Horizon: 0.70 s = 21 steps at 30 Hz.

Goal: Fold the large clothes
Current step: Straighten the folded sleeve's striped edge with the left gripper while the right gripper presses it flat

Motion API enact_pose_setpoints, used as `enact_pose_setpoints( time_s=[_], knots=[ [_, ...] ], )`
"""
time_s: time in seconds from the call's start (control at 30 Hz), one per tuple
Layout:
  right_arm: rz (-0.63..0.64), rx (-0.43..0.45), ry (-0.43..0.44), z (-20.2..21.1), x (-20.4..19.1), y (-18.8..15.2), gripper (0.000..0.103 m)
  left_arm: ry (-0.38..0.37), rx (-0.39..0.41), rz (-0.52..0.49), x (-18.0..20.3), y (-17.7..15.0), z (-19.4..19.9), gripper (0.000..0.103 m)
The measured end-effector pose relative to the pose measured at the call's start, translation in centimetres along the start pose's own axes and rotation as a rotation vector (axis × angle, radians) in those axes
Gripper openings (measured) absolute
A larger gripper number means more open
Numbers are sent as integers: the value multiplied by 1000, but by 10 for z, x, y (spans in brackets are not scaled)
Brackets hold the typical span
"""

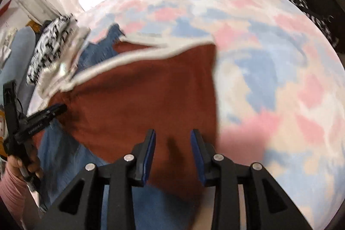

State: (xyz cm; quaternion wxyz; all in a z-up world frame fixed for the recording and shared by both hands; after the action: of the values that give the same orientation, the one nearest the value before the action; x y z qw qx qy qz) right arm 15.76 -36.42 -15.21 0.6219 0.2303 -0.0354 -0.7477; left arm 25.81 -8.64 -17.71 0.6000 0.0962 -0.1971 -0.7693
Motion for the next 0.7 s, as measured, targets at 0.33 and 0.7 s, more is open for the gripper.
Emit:
enact_pose_setpoints(
  time_s=[0.33,0.7],
  knots=[
    [-32,-4,45,-80,-26,76,35,61,-47,95,-20,38,-57,43],
    [-196,41,22,-61,62,58,35,97,-27,24,-14,27,-52,43]
  ],
)
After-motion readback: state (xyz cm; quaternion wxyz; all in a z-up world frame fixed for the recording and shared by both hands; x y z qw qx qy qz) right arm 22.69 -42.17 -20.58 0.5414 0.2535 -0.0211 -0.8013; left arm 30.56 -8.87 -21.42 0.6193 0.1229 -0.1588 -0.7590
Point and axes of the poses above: each gripper's, at about its wrist camera, not at the fingertips, and z roughly against the way its jaws point, x to its right, y to its top, the point moved 2 cm from there along -z, roughly the way its jaws point, and after that the axes turned 7 degrees about -x, right-handed, at the moved point
